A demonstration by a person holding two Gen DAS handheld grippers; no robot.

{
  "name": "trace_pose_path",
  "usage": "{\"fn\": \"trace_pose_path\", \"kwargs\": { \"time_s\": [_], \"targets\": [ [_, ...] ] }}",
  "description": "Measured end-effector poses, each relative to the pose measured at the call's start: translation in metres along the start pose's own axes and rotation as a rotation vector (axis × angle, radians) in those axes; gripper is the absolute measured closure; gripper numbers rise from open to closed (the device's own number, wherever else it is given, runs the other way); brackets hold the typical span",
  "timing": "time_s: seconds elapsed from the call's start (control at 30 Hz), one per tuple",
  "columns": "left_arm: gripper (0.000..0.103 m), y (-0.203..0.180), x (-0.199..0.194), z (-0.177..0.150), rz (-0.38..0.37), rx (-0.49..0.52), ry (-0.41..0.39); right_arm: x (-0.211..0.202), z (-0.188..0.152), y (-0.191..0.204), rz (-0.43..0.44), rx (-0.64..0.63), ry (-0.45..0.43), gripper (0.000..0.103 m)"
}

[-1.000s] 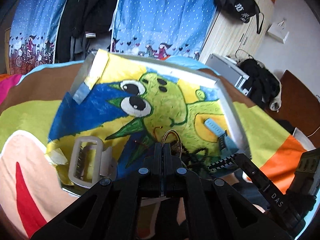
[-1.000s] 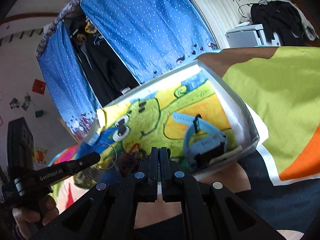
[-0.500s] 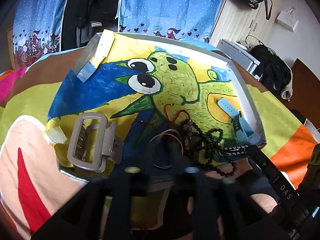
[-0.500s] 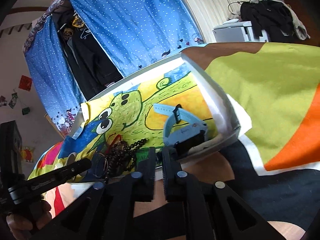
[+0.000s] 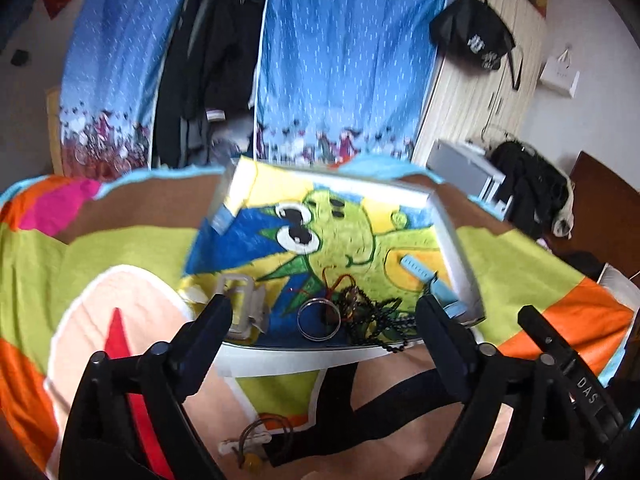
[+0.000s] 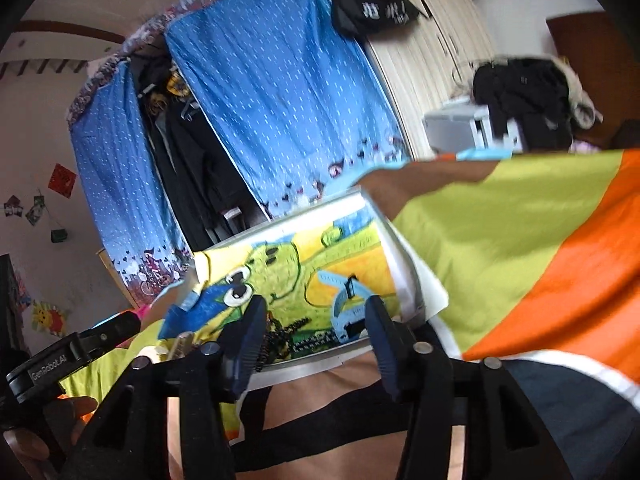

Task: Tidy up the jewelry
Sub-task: 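Withdraw both tools from the tray back over the bed, then move the right tool to the two silver rings while the left tool approaches the gold chain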

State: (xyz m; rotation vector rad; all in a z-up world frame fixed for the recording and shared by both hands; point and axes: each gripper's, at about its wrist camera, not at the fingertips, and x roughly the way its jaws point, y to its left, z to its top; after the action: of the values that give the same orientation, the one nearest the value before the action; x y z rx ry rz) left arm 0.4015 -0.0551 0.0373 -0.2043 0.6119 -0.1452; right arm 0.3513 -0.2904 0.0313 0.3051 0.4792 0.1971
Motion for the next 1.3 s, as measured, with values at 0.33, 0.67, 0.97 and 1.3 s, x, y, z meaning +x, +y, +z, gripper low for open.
{"fn": "trace_pose_path", "kwargs": {
  "time_s": [0.33,0.67,0.97,1.3],
  "targets": [
    [0.002,-0.005,-0.102,-0.009,-0.031,0.029,-0.172,-0.089,-0.002,0.026,0.037,-0.100,-0.128,0.002],
    [0.002,-0.009,-0.178,-0.038,-0.047,0.088,-0.247,-0.153,-0.040,0.052,0.054,-0.197,-0.207,0.000],
    [0.002,0.003,-0.216,-0.079,-0.047,0.151,-0.247,-0.183,-0.074,0.066,0.013,-0.248,-0.204,0.000],
    [0.002,0.032,-0.203,-0.138,-0.049,0.150,-0.088,-0.192,-0.107,0.065,-0.050,-0.232,-0.072,0.000]
  ]
}}
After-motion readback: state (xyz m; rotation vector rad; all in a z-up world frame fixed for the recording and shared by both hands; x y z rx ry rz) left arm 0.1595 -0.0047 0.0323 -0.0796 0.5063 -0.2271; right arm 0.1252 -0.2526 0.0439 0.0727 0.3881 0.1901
